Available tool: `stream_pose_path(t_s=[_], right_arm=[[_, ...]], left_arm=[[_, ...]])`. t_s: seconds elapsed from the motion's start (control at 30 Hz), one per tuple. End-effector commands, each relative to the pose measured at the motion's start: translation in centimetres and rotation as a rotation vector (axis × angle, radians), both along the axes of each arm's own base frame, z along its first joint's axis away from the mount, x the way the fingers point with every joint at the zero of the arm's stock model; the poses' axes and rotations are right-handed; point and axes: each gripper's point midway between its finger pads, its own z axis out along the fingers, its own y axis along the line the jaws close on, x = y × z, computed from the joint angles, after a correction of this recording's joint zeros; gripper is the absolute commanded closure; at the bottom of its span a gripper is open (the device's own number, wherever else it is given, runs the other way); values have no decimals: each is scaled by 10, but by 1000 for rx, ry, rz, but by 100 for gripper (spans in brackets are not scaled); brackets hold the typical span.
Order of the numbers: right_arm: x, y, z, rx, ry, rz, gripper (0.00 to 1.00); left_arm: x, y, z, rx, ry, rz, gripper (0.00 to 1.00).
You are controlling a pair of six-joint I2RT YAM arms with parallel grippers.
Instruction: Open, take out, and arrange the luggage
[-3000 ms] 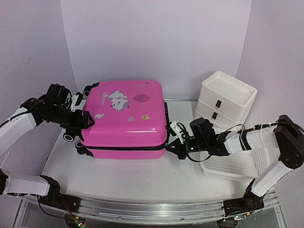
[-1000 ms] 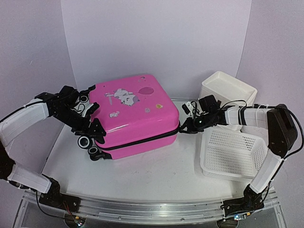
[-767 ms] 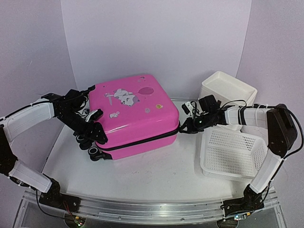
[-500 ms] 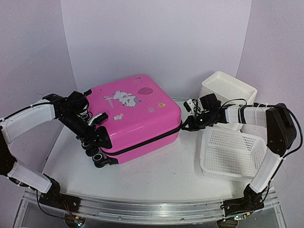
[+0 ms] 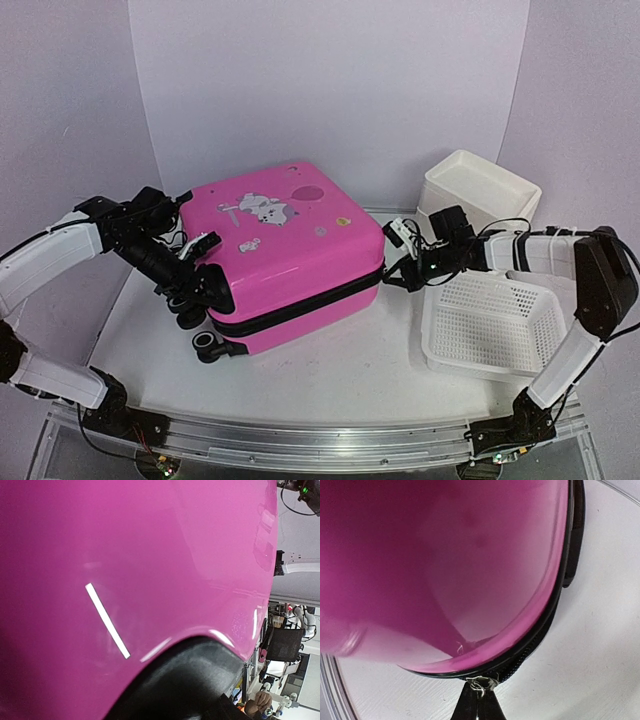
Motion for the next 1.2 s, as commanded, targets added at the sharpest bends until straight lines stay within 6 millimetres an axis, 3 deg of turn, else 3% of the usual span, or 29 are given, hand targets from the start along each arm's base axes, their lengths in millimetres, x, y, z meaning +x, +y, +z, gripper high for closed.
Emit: stream_pose_path(t_s=[0.0,0.13,0.2,0.33,0.47,0.7,0.93,1.03,1.17], right_arm=[[-53,47,58,250,-223,376,100],[-43,54,58,265,-214,313,100],[-44,68,58,252,-219,259,100],[-70,112,54,210,-267,210,100],[-68,129,58,227,-279,29,100],[-118,204,54,309,-362,112,100],[-164,257,52,372,-446,145,99],[-161,267,40,391,-421,121,97],[-143,250,37,376,-413,58,96]], left_arm=[[32,-21,101,-270,-274,87,100],[43,-18,109,-285,-318,161,100],[45,-22,110,-324,-306,170,100],[51,-31,107,-380,-269,188,100],[53,-46,110,-412,-262,177,100],[58,-74,118,-424,-306,167,100],[65,-94,119,-444,-323,171,100],[67,-99,117,-438,-320,173,100],[67,-97,112,-427,-323,188,100]])
